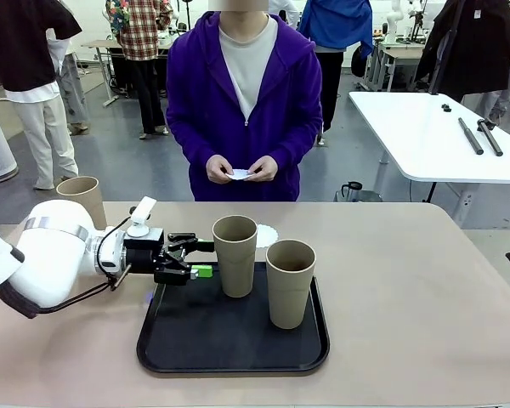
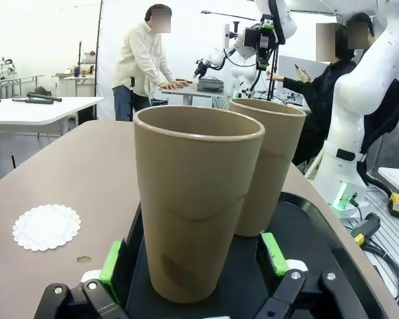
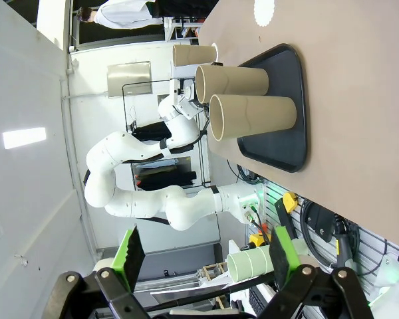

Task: Place coasters on the table and set cups on them.
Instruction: Take one Reusable plastic cup from the Flat Tray and place it on a coaster set by the human.

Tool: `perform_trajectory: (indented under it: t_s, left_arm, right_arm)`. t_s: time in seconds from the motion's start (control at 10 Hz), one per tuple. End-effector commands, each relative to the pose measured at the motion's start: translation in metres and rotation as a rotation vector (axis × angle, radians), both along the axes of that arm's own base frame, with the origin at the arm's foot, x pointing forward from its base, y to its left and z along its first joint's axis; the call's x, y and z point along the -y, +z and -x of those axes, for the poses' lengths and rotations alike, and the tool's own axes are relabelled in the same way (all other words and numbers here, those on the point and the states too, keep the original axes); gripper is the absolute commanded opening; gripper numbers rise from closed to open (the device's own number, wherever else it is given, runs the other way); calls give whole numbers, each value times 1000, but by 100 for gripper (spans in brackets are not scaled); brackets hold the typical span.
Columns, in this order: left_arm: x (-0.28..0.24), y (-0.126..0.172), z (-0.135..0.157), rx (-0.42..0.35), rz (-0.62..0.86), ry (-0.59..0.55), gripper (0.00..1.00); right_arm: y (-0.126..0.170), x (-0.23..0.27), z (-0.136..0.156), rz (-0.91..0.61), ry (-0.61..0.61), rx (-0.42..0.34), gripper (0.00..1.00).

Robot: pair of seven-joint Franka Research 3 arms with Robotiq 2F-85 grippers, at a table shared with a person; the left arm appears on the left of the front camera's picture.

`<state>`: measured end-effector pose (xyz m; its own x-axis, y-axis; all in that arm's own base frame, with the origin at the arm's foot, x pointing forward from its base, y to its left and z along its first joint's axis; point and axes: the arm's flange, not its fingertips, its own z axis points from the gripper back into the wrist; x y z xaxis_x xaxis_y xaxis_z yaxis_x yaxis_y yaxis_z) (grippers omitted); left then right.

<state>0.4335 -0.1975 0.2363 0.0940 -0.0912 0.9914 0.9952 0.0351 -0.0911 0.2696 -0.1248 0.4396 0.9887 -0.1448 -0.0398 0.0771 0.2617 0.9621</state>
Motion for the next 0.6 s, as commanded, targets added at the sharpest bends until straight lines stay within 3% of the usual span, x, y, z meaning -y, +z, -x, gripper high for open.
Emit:
perform_trajectory:
  t_s: [0.0,0.5]
  left_arm:
    - [12,-9,-3,48,-13,22,100]
    - [23,-17,-15,39,-25,19,100]
  right_arm:
    - [1,-1,1,-10,-1,2,100]
    - [1,-1,1,-10,-1,2,100]
